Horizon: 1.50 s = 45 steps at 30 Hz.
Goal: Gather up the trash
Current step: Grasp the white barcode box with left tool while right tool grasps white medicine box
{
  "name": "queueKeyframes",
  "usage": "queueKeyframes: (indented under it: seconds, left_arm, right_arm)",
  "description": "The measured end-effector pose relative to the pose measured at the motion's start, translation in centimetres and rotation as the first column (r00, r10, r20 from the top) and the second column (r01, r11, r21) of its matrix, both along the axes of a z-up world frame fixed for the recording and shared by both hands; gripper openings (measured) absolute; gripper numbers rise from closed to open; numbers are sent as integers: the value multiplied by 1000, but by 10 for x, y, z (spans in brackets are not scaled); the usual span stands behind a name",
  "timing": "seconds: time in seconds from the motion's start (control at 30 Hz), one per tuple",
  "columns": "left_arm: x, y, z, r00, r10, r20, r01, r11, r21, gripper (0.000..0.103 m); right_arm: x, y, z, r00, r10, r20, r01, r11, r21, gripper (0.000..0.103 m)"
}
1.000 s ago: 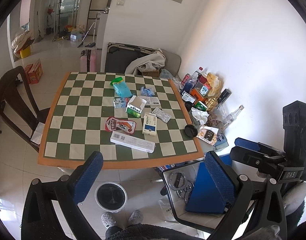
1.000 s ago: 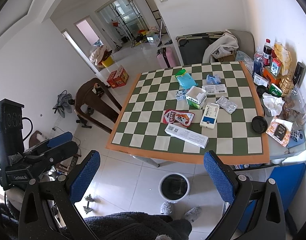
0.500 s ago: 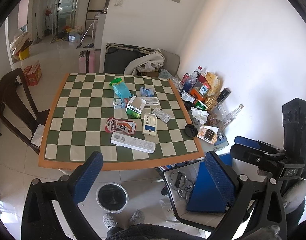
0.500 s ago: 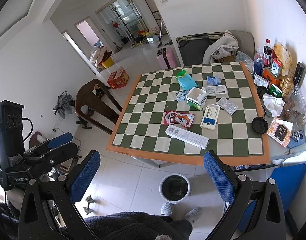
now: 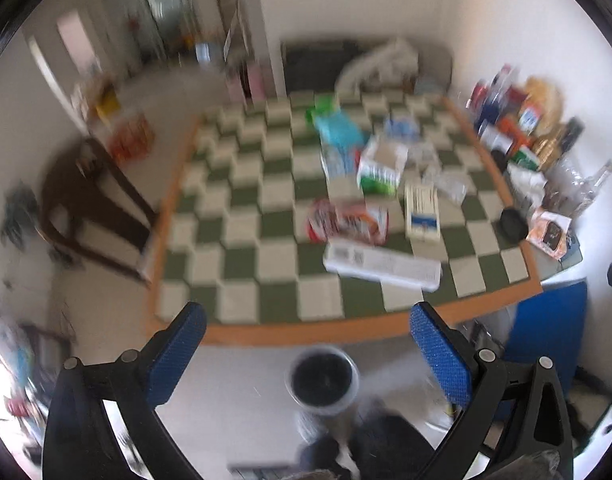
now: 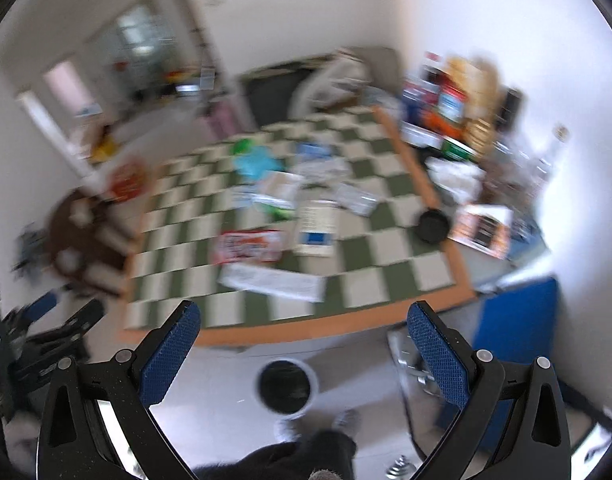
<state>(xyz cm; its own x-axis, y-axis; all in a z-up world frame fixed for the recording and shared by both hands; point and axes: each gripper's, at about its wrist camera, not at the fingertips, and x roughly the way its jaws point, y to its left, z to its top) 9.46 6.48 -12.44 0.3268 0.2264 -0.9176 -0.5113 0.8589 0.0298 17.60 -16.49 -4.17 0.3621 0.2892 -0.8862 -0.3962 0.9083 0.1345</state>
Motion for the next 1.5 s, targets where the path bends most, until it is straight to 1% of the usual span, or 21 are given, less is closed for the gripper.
queueKeyframes:
  seconds: [0.17,0.27,0.3,0.4,0.47,0.5,0.57,0.63,0.67,0.7,0.8,0.83,0.87,0.93,1.0,1.1,1.17,1.23,1.33,1.43,1.5]
  left_arm:
    - [58,20,-89,980,128,-153,-155,971,-180,103]
    - [89,26,-136,944,231,-235,-295,911,-289,103]
    - [98,29,-150,928,264,-261,-342,882,-324,103]
    - [122,34,-200,862,372,-344,-496,756,-427,102]
    - [136,33,-233,807,443,-391,-590,652,-477,92]
    - [140,33,-245,783,467,-410,-621,613,-488,78]
    - [143,31,-261,737,515,-438,-676,549,-491,64]
    - [140,29,-264,718,547,-430,-695,521,-497,56]
    - [138,27,-261,724,551,-415,-687,526,-501,56]
    - [137,26,-257,743,530,-409,-669,562,-487,55]
    - [133,27,-242,822,407,-398,-552,741,-382,52]
    - [133,29,-239,834,374,-405,-519,781,-348,51]
    - [132,32,-234,848,328,-417,-462,842,-278,50]
    - [130,41,-232,851,278,-447,-399,894,-203,48]
    - [129,51,-236,839,269,-473,-395,899,-191,50]
    - [126,58,-234,836,316,-449,-453,859,-240,52]
    - [122,54,-228,832,353,-428,-482,841,-244,52]
    - [116,50,-224,833,368,-412,-488,841,-236,49]
    - [114,36,-220,849,334,-409,-447,867,-221,46]
    - [122,17,-214,873,247,-421,-353,915,-194,45]
    - [126,17,-213,881,219,-420,-316,932,-178,45]
  right_arm:
    - [69,-8,-86,985,-150,-88,142,986,-89,103]
    - [122,-18,-146,971,-195,-135,176,974,-142,103]
    - [138,-24,-161,968,-199,-150,179,974,-140,103]
    - [191,-30,-215,956,-200,-214,166,972,-164,103]
    - [218,-29,-244,947,-188,-260,144,973,-178,103]
    - [235,-28,-262,944,-176,-279,123,973,-197,103]
    - [251,-25,-284,940,-163,-301,96,970,-224,103]
    - [259,-20,-297,932,-151,-330,72,968,-240,103]
    - [264,-15,-307,926,-133,-354,49,970,-237,103]
    - [265,-9,-313,920,-114,-374,28,973,-227,103]
    - [265,14,-331,892,-45,-451,-22,989,-143,103]
    - [264,25,-338,879,-23,-476,-39,992,-119,103]
    - [263,39,-344,867,0,-499,-54,994,-93,103]
    - [263,65,-354,861,24,-508,-61,996,-57,103]
    - [265,91,-363,863,24,-504,-54,998,-45,103]
    - [268,124,-377,879,16,-476,-59,995,-75,103]
    - [266,142,-385,896,23,-444,-91,987,-131,102]
    - [258,151,-389,919,46,-392,-138,968,-211,98]
    - [243,146,-390,933,144,-329,-239,932,-271,76]
    - [224,120,-395,904,257,-341,-358,892,-276,76]
    - [214,98,-400,887,274,-371,-390,874,-288,76]
